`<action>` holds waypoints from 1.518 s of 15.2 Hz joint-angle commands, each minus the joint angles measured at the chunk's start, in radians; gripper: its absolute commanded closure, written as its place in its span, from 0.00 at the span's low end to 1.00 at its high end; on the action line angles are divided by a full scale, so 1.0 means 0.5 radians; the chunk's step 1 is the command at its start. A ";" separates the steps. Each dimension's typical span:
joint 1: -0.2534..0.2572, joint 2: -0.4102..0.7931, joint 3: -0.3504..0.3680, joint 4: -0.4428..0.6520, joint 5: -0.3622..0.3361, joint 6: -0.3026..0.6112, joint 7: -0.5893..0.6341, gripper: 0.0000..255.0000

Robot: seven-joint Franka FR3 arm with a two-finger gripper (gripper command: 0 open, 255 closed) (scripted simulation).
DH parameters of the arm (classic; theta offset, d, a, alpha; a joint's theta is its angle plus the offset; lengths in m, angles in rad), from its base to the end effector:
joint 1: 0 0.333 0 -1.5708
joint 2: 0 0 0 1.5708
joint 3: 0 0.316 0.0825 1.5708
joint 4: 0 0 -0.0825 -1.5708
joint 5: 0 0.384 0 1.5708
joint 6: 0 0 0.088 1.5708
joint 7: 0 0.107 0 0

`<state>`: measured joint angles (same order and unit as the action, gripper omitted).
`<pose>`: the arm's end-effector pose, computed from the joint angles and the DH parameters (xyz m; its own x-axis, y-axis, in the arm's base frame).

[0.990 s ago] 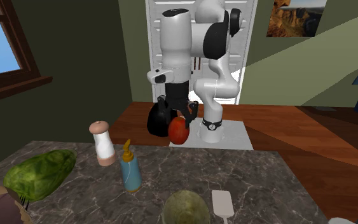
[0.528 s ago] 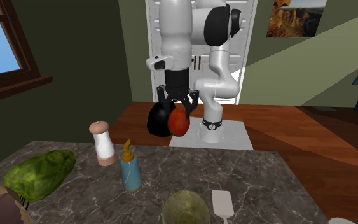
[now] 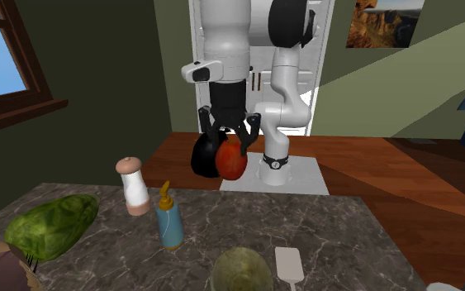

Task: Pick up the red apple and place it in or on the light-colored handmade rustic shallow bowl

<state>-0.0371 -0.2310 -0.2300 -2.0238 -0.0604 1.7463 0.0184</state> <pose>0.4642 -0.1410 0.5412 0.9634 -0.2628 -0.0519 -0.2628 -0.9648 0.0076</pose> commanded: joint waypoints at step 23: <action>0.036 1.269 0.061 1.495 0.268 -0.253 0.075 1.00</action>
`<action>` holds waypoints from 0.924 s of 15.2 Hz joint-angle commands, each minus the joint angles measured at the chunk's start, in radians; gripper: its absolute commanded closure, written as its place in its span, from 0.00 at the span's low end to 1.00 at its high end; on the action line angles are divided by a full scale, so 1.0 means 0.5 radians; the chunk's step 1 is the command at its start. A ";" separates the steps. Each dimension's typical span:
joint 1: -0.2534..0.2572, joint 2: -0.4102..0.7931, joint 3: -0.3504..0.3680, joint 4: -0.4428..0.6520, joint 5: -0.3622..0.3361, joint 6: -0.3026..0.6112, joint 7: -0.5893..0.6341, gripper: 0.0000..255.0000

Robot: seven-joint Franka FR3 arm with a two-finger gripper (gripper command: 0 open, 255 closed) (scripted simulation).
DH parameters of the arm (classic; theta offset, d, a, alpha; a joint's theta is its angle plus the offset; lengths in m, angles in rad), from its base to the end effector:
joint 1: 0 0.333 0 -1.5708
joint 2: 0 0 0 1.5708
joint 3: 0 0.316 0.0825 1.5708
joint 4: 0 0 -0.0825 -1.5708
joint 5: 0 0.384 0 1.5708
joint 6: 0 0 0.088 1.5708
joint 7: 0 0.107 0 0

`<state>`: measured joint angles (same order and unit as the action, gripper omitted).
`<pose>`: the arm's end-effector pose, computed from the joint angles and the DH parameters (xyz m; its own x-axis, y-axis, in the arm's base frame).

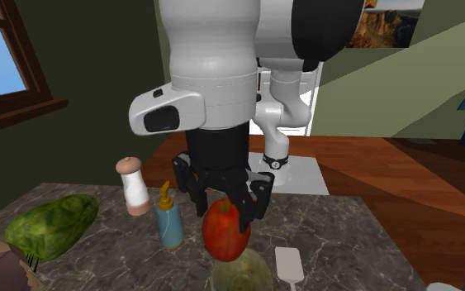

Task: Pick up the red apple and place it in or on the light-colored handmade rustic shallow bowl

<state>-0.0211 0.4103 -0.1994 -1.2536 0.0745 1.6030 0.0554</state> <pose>0.6624 -0.1135 0.5281 0.9634 -0.2629 -0.0530 -0.2629 -0.9648 0.0078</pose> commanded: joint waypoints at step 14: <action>0.019 -0.027 0.004 -0.371 -0.002 0.345 -0.004 1.00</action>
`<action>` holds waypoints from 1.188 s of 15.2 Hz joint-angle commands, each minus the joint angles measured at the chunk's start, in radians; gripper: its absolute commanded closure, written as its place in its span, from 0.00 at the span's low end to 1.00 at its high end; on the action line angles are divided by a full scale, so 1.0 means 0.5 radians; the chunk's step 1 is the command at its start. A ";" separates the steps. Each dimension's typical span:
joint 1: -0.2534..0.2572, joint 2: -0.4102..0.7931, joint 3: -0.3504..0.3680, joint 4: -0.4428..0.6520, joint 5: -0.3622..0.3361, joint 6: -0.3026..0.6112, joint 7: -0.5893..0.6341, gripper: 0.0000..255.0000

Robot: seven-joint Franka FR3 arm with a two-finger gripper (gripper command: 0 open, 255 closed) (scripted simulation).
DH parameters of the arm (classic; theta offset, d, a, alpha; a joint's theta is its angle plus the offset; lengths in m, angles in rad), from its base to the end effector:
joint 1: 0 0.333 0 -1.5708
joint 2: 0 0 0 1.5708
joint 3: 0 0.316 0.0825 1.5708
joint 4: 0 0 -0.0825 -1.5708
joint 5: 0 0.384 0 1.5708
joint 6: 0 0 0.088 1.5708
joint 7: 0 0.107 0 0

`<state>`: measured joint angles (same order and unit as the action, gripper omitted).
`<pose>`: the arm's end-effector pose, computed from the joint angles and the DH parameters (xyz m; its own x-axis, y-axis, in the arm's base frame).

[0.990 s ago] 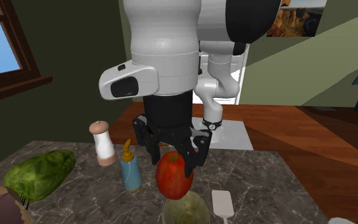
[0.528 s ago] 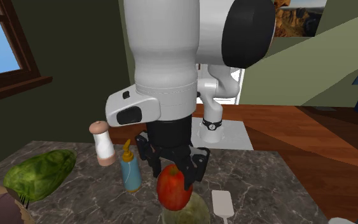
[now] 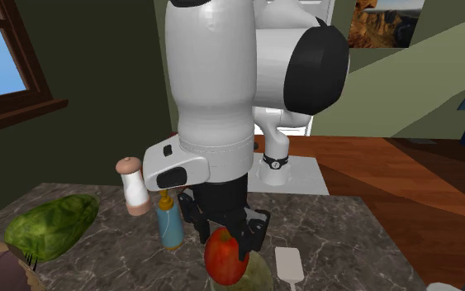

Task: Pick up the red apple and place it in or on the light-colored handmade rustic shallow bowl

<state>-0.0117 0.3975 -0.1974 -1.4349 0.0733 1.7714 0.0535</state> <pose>0.6617 -0.1133 0.4647 0.9634 -0.2629 -0.0529 -0.2628 -0.9648 0.0079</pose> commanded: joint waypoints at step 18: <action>-0.015 0.027 -0.003 0.289 0.003 -0.261 0.003 0.00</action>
<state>-0.0187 0.4092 -0.1987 -1.2953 0.0744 1.6449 0.0553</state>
